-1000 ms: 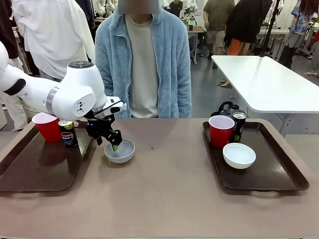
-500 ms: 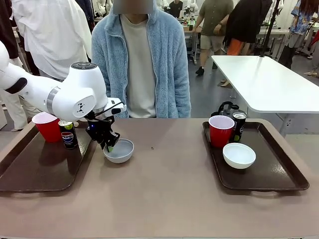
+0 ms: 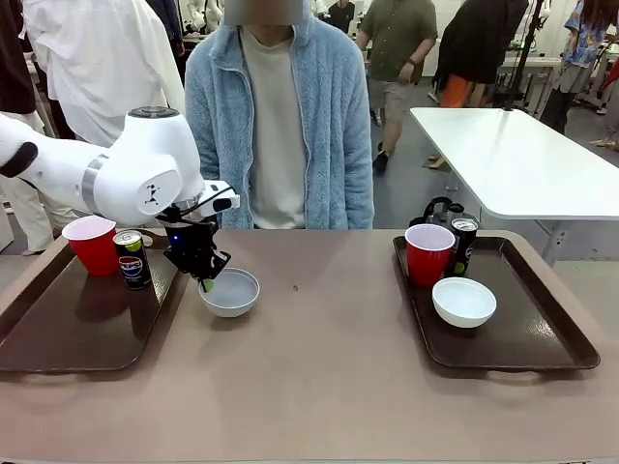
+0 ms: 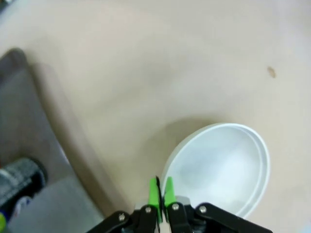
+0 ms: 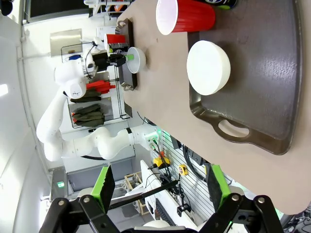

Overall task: Prepare tableware on both trays.
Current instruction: Pick up a Picnic Bowl from the table and place it on a Handle tray.

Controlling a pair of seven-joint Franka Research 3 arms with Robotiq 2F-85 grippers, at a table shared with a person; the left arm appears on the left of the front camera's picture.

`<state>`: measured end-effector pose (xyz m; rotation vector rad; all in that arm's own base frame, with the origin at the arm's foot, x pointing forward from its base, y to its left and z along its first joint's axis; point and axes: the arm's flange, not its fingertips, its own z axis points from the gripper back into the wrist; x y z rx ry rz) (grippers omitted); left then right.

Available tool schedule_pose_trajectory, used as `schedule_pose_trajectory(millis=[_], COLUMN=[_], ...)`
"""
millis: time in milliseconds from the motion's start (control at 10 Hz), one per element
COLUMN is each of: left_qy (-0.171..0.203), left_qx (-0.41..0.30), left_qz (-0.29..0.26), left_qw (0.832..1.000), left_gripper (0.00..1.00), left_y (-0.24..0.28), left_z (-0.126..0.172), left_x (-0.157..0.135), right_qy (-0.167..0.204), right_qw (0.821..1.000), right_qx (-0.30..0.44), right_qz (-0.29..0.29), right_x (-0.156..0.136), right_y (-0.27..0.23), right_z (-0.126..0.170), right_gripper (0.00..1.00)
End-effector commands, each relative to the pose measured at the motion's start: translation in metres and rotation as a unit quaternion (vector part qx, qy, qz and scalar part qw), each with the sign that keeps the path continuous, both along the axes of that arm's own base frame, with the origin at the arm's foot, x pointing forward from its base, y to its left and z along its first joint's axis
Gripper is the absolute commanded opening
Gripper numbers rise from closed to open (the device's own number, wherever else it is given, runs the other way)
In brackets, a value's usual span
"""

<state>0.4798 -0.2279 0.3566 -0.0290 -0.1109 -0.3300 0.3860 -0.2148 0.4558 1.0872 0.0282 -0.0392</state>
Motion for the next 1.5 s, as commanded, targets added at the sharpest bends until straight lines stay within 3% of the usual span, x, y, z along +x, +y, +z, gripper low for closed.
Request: schedule_pose_trajectory(millis=[0,200,500,1000,1200,1400], left_qy=[0.031,0.032,0.01,0.011,0.01,0.022], left_qx=[-0.022,-0.027,-0.021,-0.046,-0.043,-0.035], left_qz=[0.014,0.016,0.013,0.092,0.112,0.123], left_qw=[0.999,0.999,1.0,0.995,0.993,0.992], left_gripper=[0.0,0.0,0.0,0.0,0.0,0.0], left_y=[0.011,0.029,0.068,0.198,0.226,0.228], left_z=[0.032,0.068,0.074,0.066,0.062,0.038], left_x=[-0.035,-0.076,-0.109,-0.119,-0.117,-0.101], right_qy=[0.003,0.003,0.003,0.003,0.003,0.003], right_qw=[1.0,1.0,1.0,1.0,1.0,1.0], right_qx=[-0.001,-0.001,-0.001,-0.001,-0.001,-0.001], right_qz=[-0.004,-0.004,-0.004,-0.004,-0.004,-0.004], right_x=[-0.001,-0.001,-0.001,-0.001,-0.001,-0.001], right_y=[0.001,0.001,0.001,0.001,0.001,0.001], right_z=[0.002,0.002,0.002,0.002,0.002,0.002], right_gripper=[1.0,1.0,1.0,1.0,1.0,1.0])
